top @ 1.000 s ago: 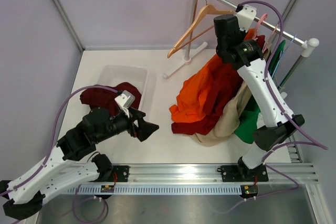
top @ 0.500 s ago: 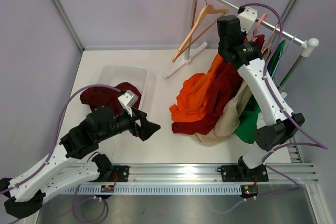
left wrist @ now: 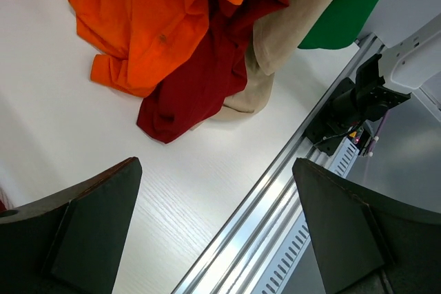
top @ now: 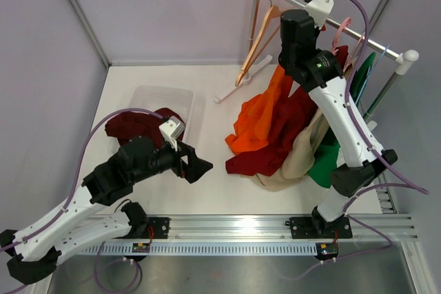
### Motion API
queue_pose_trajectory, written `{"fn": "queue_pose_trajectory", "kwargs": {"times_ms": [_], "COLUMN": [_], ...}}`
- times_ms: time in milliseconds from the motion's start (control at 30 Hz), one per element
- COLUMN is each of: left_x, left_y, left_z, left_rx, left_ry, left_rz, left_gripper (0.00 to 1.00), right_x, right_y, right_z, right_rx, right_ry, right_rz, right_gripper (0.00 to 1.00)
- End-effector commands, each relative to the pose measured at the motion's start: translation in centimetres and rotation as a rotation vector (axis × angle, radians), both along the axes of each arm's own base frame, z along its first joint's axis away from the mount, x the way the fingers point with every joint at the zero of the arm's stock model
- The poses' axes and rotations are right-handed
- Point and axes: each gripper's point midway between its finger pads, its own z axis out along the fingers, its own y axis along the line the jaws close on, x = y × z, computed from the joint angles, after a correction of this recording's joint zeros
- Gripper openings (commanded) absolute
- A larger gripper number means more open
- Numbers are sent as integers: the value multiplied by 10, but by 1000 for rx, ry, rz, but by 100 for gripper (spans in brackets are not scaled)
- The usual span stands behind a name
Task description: Remove the t-shirt from the hanger
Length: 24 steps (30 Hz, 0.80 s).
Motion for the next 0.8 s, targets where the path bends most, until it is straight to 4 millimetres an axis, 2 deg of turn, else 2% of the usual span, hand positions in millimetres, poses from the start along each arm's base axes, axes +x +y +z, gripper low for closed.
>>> {"fn": "queue_pose_trajectory", "kwargs": {"times_ms": [0, 100, 200, 333, 500, 633, 667, 767], "left_x": [0, 0, 0, -7, 0, 14, 13, 15], "left_y": [-6, -7, -8, -13, -16, -23, -26, -35], "left_z": [37, 43, 49, 71, 85, 84, 90, 98], "left_rx": [-81, -88, -93, -134, -140, -112, -119, -132], "left_ry": [-71, -74, -80, -95, -115, -109, -114, -122], "left_rz": [-22, -27, -30, -75, -47, -4, -8, 0], "left_gripper": [98, 98, 98, 98, 99, 99, 99, 99], "right_x": [-17, -27, -39, -52, -63, -76, -81, -89], "right_y": [-16, -19, -6, 25, 44, 69, 79, 93], "right_z": [50, 37, 24, 8, -11, -16, -15, -16], "right_rx": [16, 19, 28, 75, 144, 205, 216, 218], "right_ry": [-129, -110, -124, -127, -120, -134, -138, -137], "right_rz": [-113, -170, -190, -139, -112, -53, -29, 2], "right_gripper": [0, 0, 0, 0, 0, 0, 0, 0]}}
